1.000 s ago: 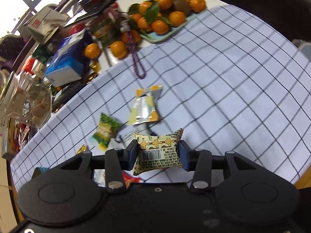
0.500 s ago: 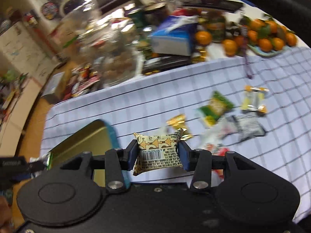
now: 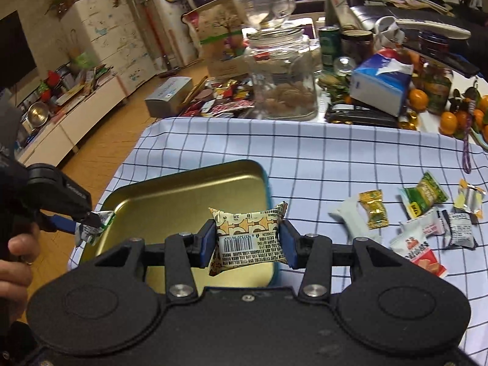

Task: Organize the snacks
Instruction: 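Carry both snacks over the gold tray and open both tools to drop them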

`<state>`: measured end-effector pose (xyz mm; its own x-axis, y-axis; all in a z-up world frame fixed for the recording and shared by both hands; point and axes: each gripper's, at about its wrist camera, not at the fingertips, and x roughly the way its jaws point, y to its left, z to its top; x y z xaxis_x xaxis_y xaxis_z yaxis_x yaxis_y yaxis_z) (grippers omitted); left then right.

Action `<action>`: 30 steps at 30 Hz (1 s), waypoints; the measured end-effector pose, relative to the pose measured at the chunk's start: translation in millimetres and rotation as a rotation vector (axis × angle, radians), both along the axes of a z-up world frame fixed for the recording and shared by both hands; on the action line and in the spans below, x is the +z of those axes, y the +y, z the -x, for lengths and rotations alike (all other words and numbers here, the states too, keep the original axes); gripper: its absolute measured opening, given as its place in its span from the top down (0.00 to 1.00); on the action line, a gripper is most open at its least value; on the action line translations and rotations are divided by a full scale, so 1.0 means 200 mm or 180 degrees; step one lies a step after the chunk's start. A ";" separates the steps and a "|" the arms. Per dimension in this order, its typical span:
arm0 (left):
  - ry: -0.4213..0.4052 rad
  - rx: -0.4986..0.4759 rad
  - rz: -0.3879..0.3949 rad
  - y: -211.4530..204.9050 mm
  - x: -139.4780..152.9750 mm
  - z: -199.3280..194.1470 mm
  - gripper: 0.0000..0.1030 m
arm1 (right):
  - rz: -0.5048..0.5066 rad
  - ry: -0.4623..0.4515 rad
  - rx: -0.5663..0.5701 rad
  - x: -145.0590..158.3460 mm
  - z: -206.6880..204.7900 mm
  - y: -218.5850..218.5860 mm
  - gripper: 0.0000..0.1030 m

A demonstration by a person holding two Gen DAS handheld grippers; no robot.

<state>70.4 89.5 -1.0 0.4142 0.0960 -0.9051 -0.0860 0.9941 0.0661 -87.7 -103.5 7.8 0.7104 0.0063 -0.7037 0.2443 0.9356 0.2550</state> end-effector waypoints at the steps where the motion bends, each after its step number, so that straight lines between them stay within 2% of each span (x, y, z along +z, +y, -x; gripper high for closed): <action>1: -0.0011 -0.0005 0.0008 0.00 0.00 0.00 0.60 | 0.0008 -0.0017 0.0020 0.00 -0.01 0.02 0.54; 4: -0.0045 0.0004 0.0074 0.02 0.01 0.00 0.54 | 0.0017 -0.0050 0.0058 -0.01 -0.03 0.06 0.54; 12: 0.0043 0.0045 0.0376 0.05 0.01 -0.02 0.56 | -0.0097 -0.0089 0.0116 -0.05 -0.08 0.08 0.53; 14: 0.0070 0.0043 0.0396 0.05 0.00 -0.02 0.56 | -0.0206 -0.0128 0.0147 -0.05 -0.07 0.08 0.46; 17: 0.0065 0.0036 0.0396 0.04 0.00 -0.01 0.56 | -0.0313 -0.0117 0.0160 -0.05 -0.06 0.08 0.44; 21: 0.0050 -0.0010 0.0369 0.02 0.00 -0.01 0.56 | -0.0067 -0.0126 0.0152 -0.04 -0.06 0.10 0.44; 25: 0.0015 -0.0071 0.0313 0.00 0.00 0.00 0.56 | 0.0353 -0.0359 0.0022 -0.03 -0.03 0.13 0.44; 27: -0.0022 -0.0097 0.0255 -0.02 0.01 0.01 0.56 | 0.0517 -0.0463 -0.0043 -0.02 -0.03 0.13 0.39; 28: -0.0045 -0.0105 0.0225 -0.03 0.01 0.01 0.56 | 0.0590 -0.0456 -0.0057 -0.02 -0.03 0.13 0.36; 30: -0.0081 -0.0127 0.0171 -0.04 0.01 0.02 0.56 | 0.0633 -0.0378 -0.0046 -0.01 -0.05 0.12 0.35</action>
<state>66.7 81.9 1.8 0.4396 0.0306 -0.8977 -0.0471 0.9988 0.0110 -76.7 -79.5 4.9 0.7873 -0.1351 -0.6016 0.2374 0.9669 0.0935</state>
